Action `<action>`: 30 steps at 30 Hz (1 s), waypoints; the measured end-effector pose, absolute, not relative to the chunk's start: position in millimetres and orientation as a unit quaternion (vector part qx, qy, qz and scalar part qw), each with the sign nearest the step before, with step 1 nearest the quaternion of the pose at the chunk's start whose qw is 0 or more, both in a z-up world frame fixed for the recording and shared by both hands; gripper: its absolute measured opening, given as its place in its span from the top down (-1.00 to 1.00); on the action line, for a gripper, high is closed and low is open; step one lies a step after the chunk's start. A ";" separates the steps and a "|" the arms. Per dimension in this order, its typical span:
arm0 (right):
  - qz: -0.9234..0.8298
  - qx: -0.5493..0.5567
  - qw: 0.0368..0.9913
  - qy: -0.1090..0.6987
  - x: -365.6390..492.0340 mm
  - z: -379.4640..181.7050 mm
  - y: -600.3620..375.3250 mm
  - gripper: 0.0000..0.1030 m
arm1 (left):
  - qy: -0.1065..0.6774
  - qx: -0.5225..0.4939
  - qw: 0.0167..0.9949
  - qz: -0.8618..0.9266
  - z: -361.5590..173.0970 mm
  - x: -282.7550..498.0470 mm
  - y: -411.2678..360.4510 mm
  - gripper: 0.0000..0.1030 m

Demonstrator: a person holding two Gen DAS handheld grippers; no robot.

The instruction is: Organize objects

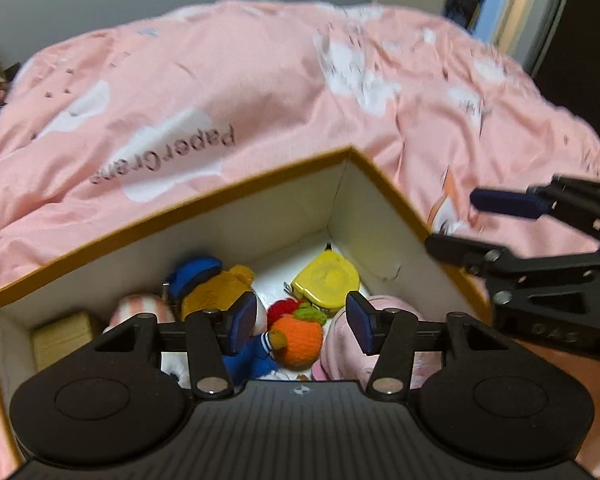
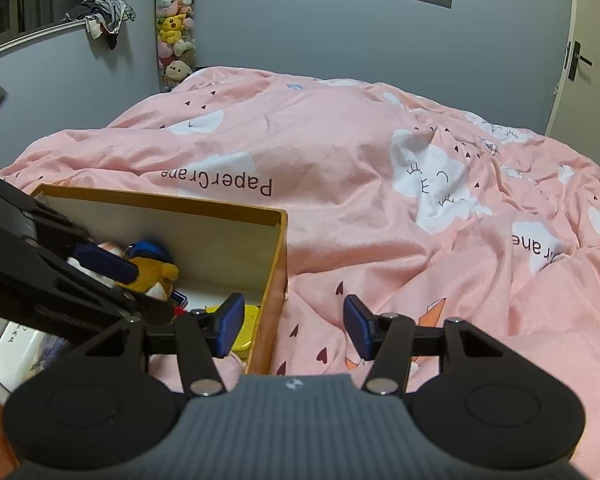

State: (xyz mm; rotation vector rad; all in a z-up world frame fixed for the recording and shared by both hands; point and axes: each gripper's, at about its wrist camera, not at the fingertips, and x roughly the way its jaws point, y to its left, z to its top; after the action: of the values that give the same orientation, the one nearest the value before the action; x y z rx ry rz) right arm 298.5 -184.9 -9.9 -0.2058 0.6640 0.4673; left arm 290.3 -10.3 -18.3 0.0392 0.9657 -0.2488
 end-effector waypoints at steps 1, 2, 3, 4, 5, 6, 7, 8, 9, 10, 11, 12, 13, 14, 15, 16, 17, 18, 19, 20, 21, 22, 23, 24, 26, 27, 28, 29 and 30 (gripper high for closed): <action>0.228 -0.099 0.914 0.320 295.4 -6.8 -184.4 -0.16 | 0.456 0.015 0.883 -0.113 -12.8 284.9 -8.9 -0.18; 0.231 -0.097 0.915 0.317 291.5 -2.9 -184.1 -0.18 | 0.444 0.013 0.889 -0.106 -5.1 276.3 -7.0 -0.18; 0.234 -0.093 0.916 0.313 286.1 2.0 -183.8 -0.22 | 0.436 0.012 0.894 -0.100 1.4 270.5 -5.1 -0.18; 0.237 -0.090 0.917 0.309 281.3 6.6 -183.5 -0.24 | 0.428 0.011 0.899 -0.092 7.7 264.0 -3.7 -0.18; 0.239 -0.087 0.918 0.305 276.7 10.7 -183.4 -0.28 | 0.419 0.010 0.905 -0.079 15.2 255.6 -2.2 -0.18; 0.242 -0.083 0.919 0.301 270.4 15.8 -183.4 -0.29 | 0.410 0.010 0.909 -0.069 21.5 248.4 -1.2 -0.21; 0.245 -0.078 0.919 0.299 265.1 20.5 -183.5 -0.29 | 0.400 0.012 0.915 -0.057 29.7 239.5 0.2 -0.22; 0.248 -0.073 0.919 0.297 258.8 25.5 -183.8 -0.32 | 0.390 0.013 0.919 -0.049 36.3 230.9 0.8 -0.26; 0.252 -0.066 0.919 0.294 251.6 30.7 -184.3 -0.37 | 0.381 0.014 0.923 -0.042 42.2 223.1 1.2 -0.31; 0.255 -0.061 0.920 0.292 245.3 35.3 -184.5 -0.39 | 0.372 0.016 0.927 -0.035 48.2 215.0 1.4 -0.32; 0.258 -0.056 0.920 0.289 238.0 40.3 -184.5 -0.43 | 0.362 0.020 0.932 -0.024 54.9 205.0 1.2 -0.33; 0.261 -0.052 0.921 0.285 229.8 45.5 -184.7 -0.51 | 0.353 0.024 0.935 -0.016 59.6 197.6 1.1 -0.35; 0.263 -0.049 0.922 0.281 222.2 49.7 -184.7 -0.56 | 0.343 0.027 0.939 -0.008 64.5 189.6 1.1 -0.37; 0.265 -0.044 0.922 0.278 214.4 54.2 -185.1 -0.63 | 0.331 0.030 0.943 0.000 70.1 179.8 1.0 -0.44; 0.267 -0.040 0.923 0.274 206.1 59.0 -185.6 -0.67 | 0.321 0.031 0.947 0.008 74.6 171.3 0.9 -0.54; 0.269 -0.035 0.923 0.271 198.6 63.1 -186.2 -0.71 | 0.309 0.031 0.951 0.016 79.5 161.6 1.2 -0.56; 0.271 -0.029 0.924 0.268 191.5 66.7 -186.8 -0.79 | 0.295 0.029 0.955 0.024 84.1 151.6 1.9 -0.58; 0.274 -0.023 0.924 0.265 183.2 70.7 -187.5 -0.85 | 0.285 0.025 0.958 0.030 87.5 143.3 3.1 -0.65; 0.276 -0.020 0.924 0.263 176.5 73.9 -188.1 -0.86 | 0.276 0.020 0.960 0.035 90.6 134.9 4.1 -0.71; 0.278 -0.017 0.924 0.262 168.2 77.2 -188.3 -0.87 | 0.264 0.013 0.963 0.041 93.8 124.9 6.0 -0.81; 0.279 -0.015 0.925 0.259 162.0 79.2 -188.2 -0.92 | 0.254 0.006 0.966 0.046 96.0 116.6 7.5 -0.85; 0.278 -0.013 0.926 0.255 155.0 81.1 -188.3 -0.95 | 0.246 0.000 0.968 0.051 97.2 109.2 9.9 -0.85; 0.275 -0.009 0.928 0.251 147.4 82.6 -188.4 -0.97 | 0.238 -0.008 0.970 0.056 98.4 102.2 12.1 -0.86; 0.273 -0.006 0.930 0.248 141.4 83.2 -189.0 -0.97 | 0.231 -0.016 0.971 0.062 99.1 95.5 14.3 -0.87; 0.269 0.000 0.932 0.243 130.3 82.9 -189.3 -0.97 | 0.223 -0.030 0.972 0.062 97.5 83.9 19.2 -0.88; 0.267 0.001 0.933 0.241 125.1 82.5 -189.1 -0.97 | 0.223 -0.035 0.972 0.061 95.3 79.8 21.4 -0.88; 0.266 0.000 0.934 0.238 120.6 81.6 -188.7 -0.97 | 0.222 -0.040 0.972 0.062 92.4 75.6 23.7 -0.88; 0.262 -0.001 0.936 0.236 117.3 80.1 -188.0 -0.97 | 0.222 -0.043 0.972 0.068 88.9 72.3 25.6 -0.88; 0.256 -0.001 0.938 0.233 113.4 77.9 -187.6 -0.97 | 0.220 -0.043 0.971 0.076 84.4 68.7 27.3 -0.88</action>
State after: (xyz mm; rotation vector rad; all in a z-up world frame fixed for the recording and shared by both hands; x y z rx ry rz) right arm 113.4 -187.6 77.9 -0.0028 0.4764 0.5225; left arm 68.7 27.3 84.4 -0.0866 0.4452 0.1533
